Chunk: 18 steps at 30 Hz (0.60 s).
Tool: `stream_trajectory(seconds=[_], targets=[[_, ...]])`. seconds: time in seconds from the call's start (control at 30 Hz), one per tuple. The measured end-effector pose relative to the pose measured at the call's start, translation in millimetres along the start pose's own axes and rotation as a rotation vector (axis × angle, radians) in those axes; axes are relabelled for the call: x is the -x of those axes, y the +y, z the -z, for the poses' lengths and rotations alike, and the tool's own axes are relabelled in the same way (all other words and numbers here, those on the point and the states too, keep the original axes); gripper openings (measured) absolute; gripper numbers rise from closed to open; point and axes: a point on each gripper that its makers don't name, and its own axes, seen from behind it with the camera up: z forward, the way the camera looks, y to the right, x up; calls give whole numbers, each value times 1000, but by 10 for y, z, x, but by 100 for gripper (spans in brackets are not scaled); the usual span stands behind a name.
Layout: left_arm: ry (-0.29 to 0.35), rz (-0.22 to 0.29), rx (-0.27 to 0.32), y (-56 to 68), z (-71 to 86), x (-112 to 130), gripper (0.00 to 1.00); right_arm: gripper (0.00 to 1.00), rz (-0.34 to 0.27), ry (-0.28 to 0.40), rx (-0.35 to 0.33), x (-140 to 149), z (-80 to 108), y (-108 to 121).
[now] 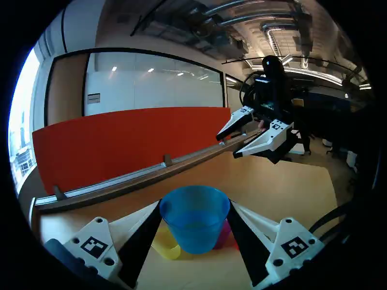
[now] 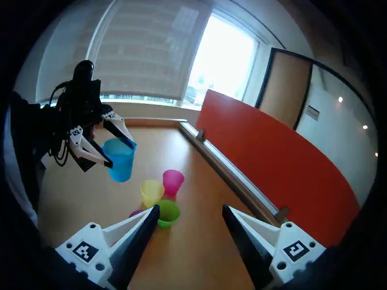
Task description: Pour water
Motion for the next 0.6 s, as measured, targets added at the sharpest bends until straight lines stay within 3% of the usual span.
stream_trajectory(seconds=[0.6], targets=[[4, -8, -7, -32, 98, -30, 89, 100, 3, -14, -53, -8, -463, -85]])
